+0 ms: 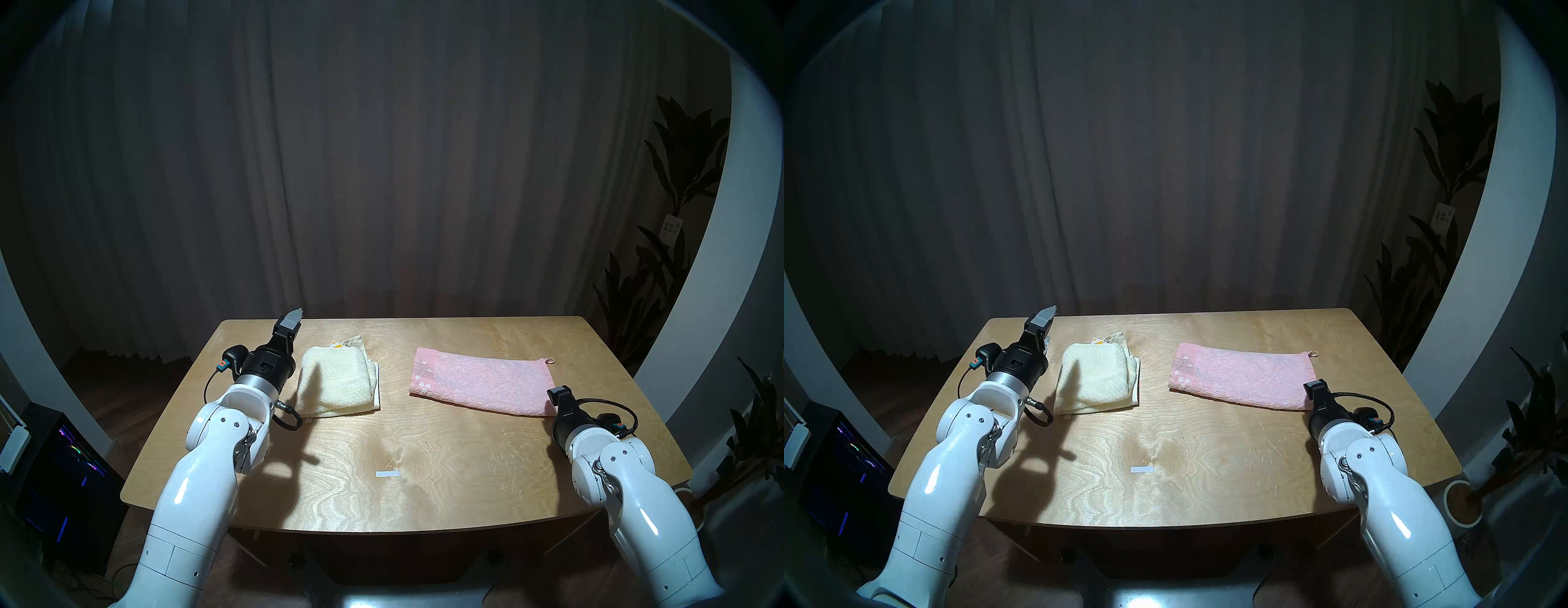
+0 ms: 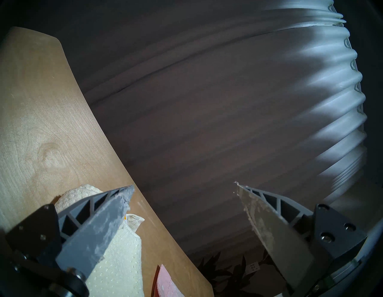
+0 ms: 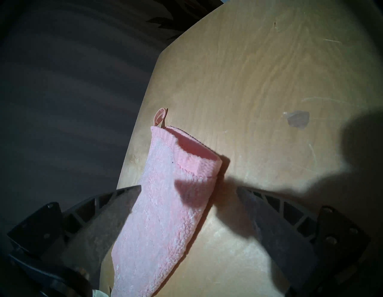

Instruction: Fold each towel twice and stack them on table

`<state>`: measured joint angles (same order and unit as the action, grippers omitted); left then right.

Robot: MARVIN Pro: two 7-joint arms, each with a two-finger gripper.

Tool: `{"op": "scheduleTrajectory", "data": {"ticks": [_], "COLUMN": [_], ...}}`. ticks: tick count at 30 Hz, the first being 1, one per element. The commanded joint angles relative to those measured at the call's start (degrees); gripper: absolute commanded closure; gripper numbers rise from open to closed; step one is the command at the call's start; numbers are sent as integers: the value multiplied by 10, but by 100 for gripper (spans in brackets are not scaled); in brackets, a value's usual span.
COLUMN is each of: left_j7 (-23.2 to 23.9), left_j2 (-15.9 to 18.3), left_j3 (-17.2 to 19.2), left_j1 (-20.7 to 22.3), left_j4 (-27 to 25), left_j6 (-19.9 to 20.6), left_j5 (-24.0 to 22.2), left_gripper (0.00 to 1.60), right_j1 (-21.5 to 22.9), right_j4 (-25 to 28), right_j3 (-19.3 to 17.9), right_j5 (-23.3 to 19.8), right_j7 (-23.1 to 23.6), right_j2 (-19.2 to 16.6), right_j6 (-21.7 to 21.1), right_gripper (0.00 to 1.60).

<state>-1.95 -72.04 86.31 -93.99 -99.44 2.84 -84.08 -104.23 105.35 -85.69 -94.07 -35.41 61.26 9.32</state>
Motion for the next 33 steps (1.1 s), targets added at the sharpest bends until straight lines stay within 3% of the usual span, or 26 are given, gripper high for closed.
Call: {"op": "scheduleTrajectory", "data": {"ticks": [1,9,17,18,19,20,22,24,25,29,31,33], "left_j7": [1,-5,-10,-11,-12,-13,-14,-15,-16,-17,-17,-17], "left_j2": [-5,-7,-9,-13,-14,-15,-18,-19,-20,-21,-23,-26], "left_j3": [2,1,4,5,4,3,1,-1,-2,-3,-3,-3], "left_j1": [15,17,13,14,15,17,20,22,22,22,21,21], "left_j4": [-6,-6,-5,-6,-6,-6,-6,-8,-8,-5,-5,-4], "left_j6": [-5,-8,-11,-10,-11,-11,-11,-10,-10,-10,-13,-15], "left_j5": [-2,3,6,1,2,4,5,6,6,9,9,9], "left_gripper": [0,0,0,0,0,0,0,0,0,0,0,0], "right_j1": [61,121,165,172,177,183,192,196,198,199,209,215], "right_j4": [-11,-58,-111,-120,-128,-135,-147,-153,-154,-151,-152,-156], "right_j3": [26,62,75,80,81,82,85,87,87,93,121,133], "right_j5": [23,50,56,65,64,64,66,69,69,85,138,157], "right_j7": [-24,-89,-113,-113,-114,-113,-111,-101,-98,-68,-77,-64], "right_j2": [8,28,37,35,37,38,39,35,34,18,-7,-17], "right_j6": [-6,-1,-10,-10,-12,-13,-15,-17,-20,-25,-31,-36], "right_gripper": [0,0,1,15,52,73,99,135,160,160,160,160]}}
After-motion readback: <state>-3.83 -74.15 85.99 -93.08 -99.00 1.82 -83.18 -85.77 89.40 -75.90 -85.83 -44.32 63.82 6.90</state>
